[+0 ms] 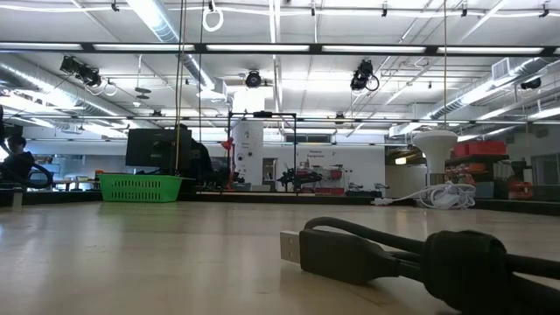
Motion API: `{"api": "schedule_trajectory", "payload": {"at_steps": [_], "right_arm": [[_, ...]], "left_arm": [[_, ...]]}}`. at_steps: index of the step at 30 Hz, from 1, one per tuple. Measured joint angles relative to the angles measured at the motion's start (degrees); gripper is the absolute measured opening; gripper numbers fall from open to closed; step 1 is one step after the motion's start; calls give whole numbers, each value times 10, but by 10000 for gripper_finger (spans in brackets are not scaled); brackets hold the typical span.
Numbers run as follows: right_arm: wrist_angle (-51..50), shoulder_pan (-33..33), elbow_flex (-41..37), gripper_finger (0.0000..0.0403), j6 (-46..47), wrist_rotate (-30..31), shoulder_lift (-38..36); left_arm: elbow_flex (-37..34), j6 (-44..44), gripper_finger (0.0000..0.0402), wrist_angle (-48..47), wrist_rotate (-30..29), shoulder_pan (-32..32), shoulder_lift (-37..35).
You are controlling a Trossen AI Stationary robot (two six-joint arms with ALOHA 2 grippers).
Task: Pick & Place USB Port
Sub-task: Put the black charger cable into the green bin
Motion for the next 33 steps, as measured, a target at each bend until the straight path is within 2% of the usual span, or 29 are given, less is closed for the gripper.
{"api": "schedule_trajectory", "payload": {"at_steps": [5, 9, 14, 19, 23, 28, 33], "right_arm": [[-73, 0, 0, 152, 78, -21, 0], [-98, 0, 0, 144, 135, -54, 2], [-84, 10, 0, 139, 168, -96, 13], [-47, 35, 0, 139, 165, -127, 47], [0, 52, 0, 139, 161, -141, 82], [37, 55, 0, 139, 156, -189, 97], [49, 55, 0, 139, 141, -199, 97]], "left_arm": [[0, -56, 7, -172, -76, 3, -35], [0, -144, 7, -317, -112, 12, -54], [0, -253, 7, -503, -158, 28, -59], [0, -354, 7, -645, -160, 73, -58], [0, -407, 7, -689, -157, 117, -58], [-28, -386, 7, -685, -144, 164, -57], [-84, -378, 7, -685, -142, 215, -57]]}}
